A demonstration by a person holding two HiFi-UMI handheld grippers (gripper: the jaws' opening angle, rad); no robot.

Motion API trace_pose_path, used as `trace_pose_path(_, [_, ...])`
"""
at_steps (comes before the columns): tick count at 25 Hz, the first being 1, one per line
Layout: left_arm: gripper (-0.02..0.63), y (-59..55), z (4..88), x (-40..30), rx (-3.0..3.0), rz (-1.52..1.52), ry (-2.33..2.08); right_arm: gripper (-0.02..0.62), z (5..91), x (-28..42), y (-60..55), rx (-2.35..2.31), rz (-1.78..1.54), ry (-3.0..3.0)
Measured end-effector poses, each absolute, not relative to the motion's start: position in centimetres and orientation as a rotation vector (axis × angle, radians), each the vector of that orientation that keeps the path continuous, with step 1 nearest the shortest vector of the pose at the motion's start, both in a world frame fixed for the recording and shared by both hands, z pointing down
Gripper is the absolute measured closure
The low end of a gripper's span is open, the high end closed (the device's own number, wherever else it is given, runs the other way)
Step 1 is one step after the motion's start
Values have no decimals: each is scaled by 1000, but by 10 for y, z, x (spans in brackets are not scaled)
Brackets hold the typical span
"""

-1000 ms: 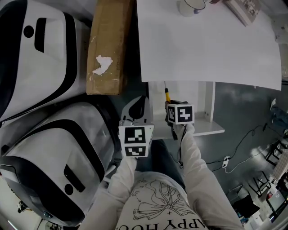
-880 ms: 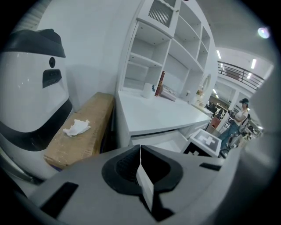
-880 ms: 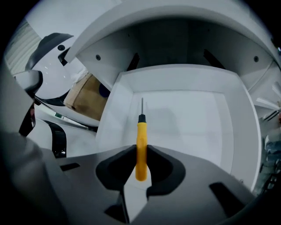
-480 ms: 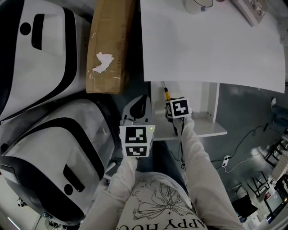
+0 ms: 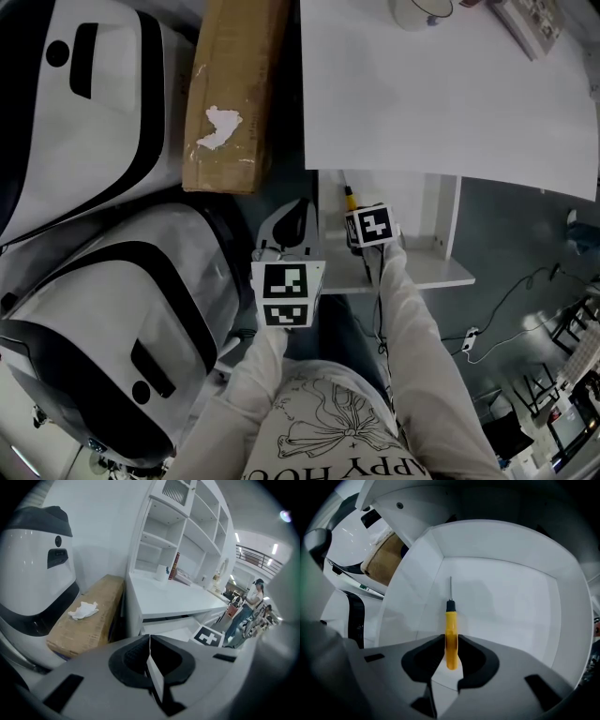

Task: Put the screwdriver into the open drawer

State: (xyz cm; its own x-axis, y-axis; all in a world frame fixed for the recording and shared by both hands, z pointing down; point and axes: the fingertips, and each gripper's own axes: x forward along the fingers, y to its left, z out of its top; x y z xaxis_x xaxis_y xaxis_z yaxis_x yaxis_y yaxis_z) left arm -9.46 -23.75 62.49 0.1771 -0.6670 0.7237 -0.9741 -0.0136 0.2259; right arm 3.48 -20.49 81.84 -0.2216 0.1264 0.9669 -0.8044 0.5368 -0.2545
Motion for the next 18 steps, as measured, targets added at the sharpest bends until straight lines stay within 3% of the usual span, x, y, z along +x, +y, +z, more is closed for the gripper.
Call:
trace_pose_path(3, [600, -238, 620, -96, 1753, 545, -1570, 472, 810, 32, -209, 604, 959, -1591])
trace_pose_path(8, [600, -237, 605, -97, 1762, 530, -1592, 474, 779, 33, -220, 656, 937, -1650])
trace_pose_path(18, [600, -246, 527, -96, 1841, 424, -1704, 554, 645, 35, -254, 945, 842, -1915])
